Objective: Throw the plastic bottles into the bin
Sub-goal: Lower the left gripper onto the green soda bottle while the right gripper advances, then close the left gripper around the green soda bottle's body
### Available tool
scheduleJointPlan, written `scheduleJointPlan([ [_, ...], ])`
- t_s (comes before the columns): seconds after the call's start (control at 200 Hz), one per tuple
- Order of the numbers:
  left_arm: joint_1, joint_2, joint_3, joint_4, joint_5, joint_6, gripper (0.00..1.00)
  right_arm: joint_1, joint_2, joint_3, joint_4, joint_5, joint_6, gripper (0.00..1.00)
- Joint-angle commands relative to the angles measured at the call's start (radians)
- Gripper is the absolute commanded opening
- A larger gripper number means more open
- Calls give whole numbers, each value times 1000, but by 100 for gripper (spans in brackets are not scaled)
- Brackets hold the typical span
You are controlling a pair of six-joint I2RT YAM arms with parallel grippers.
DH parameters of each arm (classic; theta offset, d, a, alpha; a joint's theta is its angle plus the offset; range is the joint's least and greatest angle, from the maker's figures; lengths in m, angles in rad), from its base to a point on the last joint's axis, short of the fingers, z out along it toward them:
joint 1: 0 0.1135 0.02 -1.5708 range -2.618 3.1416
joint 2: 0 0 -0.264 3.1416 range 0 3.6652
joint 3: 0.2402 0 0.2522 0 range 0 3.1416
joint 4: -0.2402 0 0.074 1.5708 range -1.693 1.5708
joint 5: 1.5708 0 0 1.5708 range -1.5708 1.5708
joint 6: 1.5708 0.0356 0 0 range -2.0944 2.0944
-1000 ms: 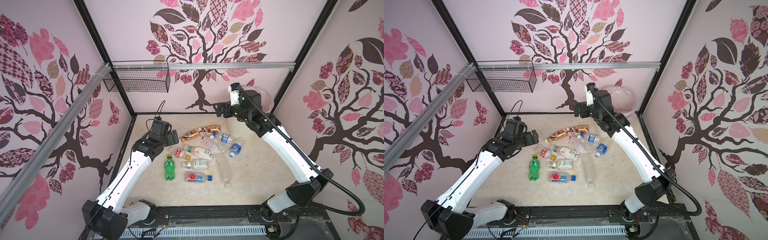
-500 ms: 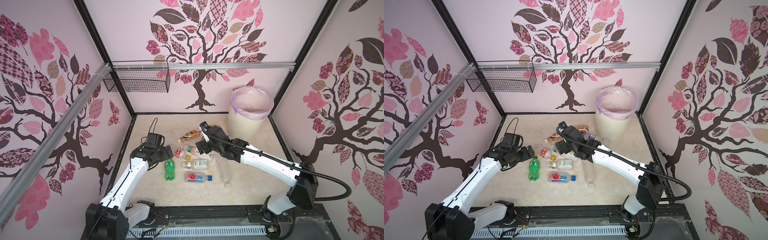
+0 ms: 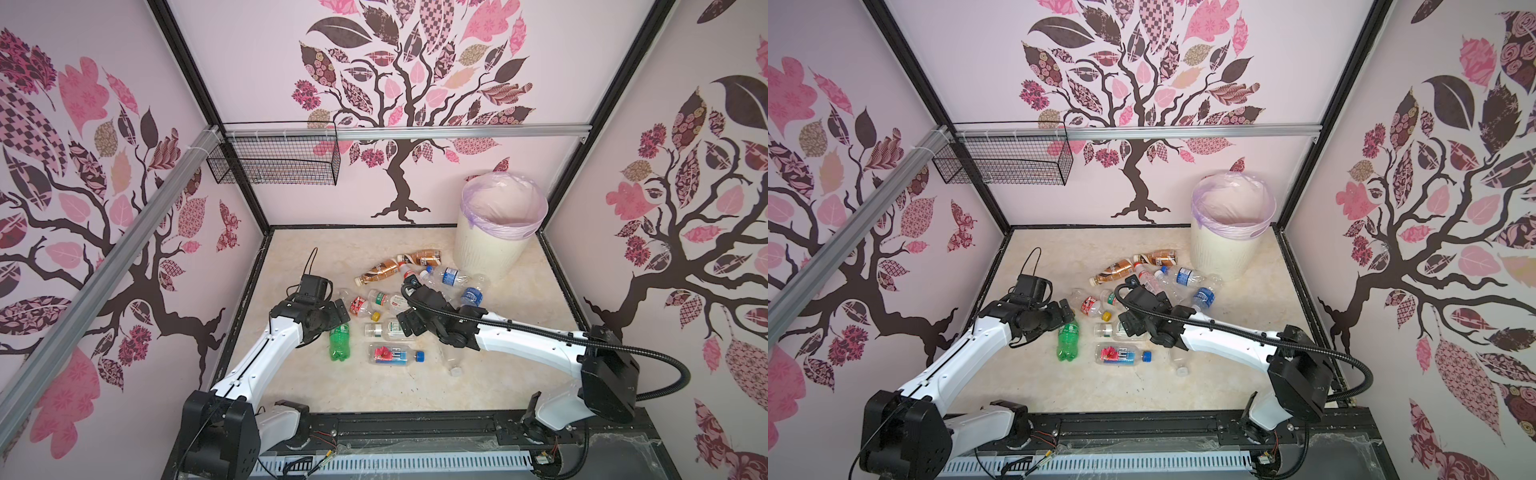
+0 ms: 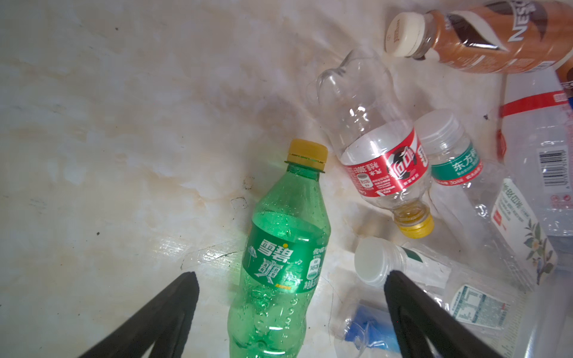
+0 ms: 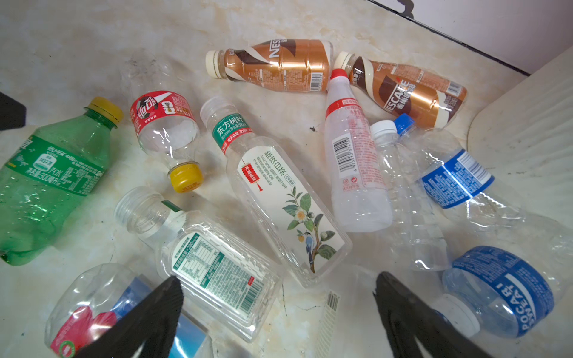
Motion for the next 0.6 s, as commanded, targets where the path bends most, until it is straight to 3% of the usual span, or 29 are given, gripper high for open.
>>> scheduleJointPlan([
  [0.0,-10,0,-45,45,-8,-41,98,7,-94,-29,52,48,35,99],
  [0.595,-81,84,-136,159,-47,-54,85,8,-107,-91,62,-3,71,100],
])
